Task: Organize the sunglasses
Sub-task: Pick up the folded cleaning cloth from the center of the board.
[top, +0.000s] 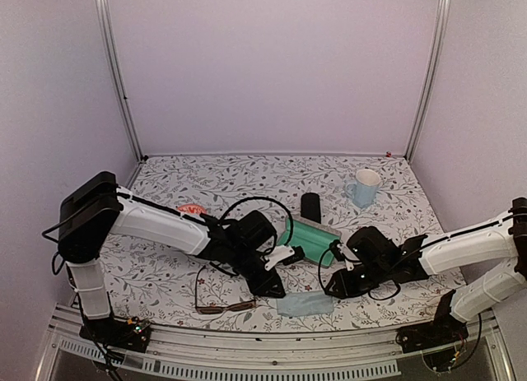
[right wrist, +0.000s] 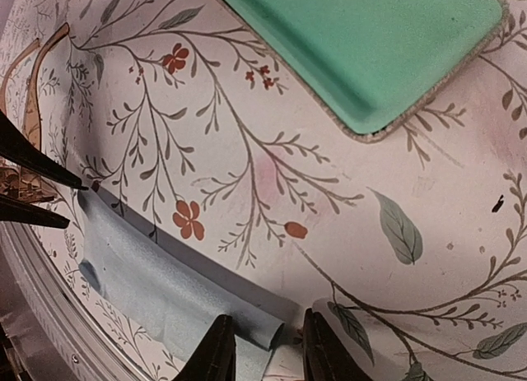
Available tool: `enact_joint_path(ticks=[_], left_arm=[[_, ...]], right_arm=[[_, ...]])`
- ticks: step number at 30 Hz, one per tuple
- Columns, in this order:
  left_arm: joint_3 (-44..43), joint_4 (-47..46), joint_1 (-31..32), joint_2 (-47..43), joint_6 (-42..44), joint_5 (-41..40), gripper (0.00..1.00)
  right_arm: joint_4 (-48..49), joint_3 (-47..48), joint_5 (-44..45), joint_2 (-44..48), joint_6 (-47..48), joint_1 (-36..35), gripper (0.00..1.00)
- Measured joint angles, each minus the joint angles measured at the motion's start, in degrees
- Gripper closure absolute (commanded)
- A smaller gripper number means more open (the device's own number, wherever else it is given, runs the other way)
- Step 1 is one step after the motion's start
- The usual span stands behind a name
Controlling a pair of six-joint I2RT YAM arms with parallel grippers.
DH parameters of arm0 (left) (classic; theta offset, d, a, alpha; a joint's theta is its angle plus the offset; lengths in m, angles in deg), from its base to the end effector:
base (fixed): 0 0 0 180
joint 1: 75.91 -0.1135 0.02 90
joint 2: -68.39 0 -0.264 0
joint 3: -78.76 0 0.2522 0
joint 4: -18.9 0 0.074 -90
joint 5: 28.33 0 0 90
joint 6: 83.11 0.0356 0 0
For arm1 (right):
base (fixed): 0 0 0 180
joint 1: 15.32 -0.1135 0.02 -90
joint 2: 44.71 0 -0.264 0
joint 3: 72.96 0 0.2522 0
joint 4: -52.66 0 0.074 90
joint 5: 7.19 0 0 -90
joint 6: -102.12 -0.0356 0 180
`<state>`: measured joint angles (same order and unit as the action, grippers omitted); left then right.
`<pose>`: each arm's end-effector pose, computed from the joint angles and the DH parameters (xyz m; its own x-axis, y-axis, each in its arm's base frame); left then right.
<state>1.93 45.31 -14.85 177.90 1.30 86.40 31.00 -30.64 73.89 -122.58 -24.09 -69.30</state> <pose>0.1685 -0.3354 0.1349 -0.5008 0.7228 -0.4763 0.8541 0.3234 -0.4073 0.1301 0.1883 0.1332 -0.9001 -0.2455 -0.3600 -0.3925 0.8156 0.4251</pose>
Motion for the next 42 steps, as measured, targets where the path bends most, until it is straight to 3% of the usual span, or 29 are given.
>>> enact_joint_path(ticks=[16, 42], left_arm=[[0.31, -0.48, 0.04, 0.79, -0.13, 3.17, 0.83], [0.66, -0.44, 0.35, 0.94, -1.07, -1.90, 0.79]], right_arm=[[3.15, -0.44, -1.16, -1.49, 0.70, 0.87, 0.85], [3.69, -0.66, -2.25, -1.84, 1.57, 1.49, 0.87]])
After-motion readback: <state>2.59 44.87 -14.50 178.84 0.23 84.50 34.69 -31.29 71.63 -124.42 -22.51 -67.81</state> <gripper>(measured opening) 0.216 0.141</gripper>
